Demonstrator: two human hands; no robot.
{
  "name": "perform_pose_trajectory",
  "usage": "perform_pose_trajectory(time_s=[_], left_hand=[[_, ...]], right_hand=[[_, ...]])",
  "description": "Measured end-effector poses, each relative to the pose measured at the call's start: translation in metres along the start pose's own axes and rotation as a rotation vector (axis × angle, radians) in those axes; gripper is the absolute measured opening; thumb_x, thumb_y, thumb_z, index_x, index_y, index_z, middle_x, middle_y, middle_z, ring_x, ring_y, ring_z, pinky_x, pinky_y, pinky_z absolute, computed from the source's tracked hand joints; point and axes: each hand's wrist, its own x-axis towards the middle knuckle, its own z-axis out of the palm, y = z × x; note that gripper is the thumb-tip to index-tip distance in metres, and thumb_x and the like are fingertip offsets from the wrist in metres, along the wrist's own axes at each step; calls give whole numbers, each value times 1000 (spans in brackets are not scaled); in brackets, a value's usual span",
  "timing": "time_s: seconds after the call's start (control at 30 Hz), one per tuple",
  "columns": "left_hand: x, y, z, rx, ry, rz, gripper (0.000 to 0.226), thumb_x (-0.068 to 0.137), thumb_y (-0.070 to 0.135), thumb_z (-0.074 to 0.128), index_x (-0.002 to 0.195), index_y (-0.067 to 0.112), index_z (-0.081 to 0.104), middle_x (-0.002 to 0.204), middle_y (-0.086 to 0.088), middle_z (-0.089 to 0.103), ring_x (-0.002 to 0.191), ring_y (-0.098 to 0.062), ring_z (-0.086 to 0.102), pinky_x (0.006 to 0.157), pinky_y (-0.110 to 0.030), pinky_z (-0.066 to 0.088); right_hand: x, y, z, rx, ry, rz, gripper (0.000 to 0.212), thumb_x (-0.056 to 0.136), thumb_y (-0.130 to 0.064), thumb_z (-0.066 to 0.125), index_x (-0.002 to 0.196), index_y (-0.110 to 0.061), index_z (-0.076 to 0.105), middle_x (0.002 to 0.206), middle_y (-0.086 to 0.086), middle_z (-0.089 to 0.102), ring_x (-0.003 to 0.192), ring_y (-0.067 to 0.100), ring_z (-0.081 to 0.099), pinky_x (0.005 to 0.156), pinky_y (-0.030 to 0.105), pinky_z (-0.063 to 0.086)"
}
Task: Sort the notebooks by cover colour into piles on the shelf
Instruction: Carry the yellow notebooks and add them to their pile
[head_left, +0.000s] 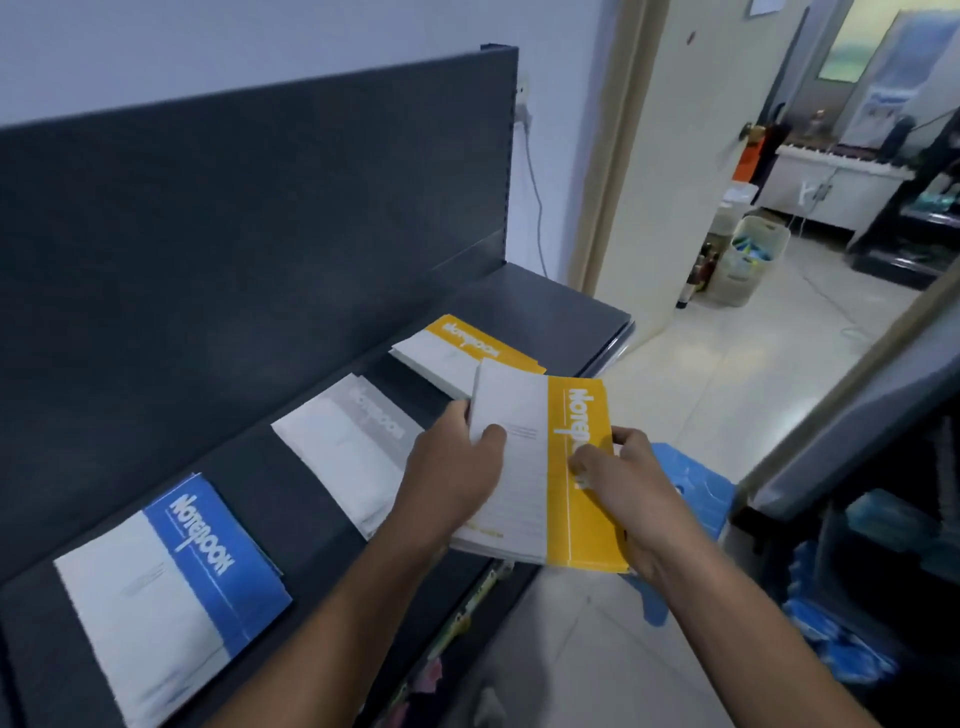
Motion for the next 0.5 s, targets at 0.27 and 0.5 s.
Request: perform_pose_trajectory(time_s=[0.27, 0.5], left_hand=[[111, 17, 8, 128, 19, -140, 31, 96, 42, 46, 107, 14, 55, 100, 1, 62, 92, -22, 60, 74, -37, 51], [169, 12, 0, 188, 57, -250, 36, 94, 42, 44, 99, 9, 58, 91, -4, 65, 80, -18, 61, 63, -31, 46]], right_hand=[[106, -58, 12, -128, -56, -78, 24, 93, -7, 57, 113, -21, 52, 101, 2, 68, 93, 24, 68, 87, 48, 58], [188, -101, 30, -426, -174, -191, 43, 89, -14, 62, 127, -30, 51, 119, -4, 65, 104, 24, 66, 89, 47, 56]])
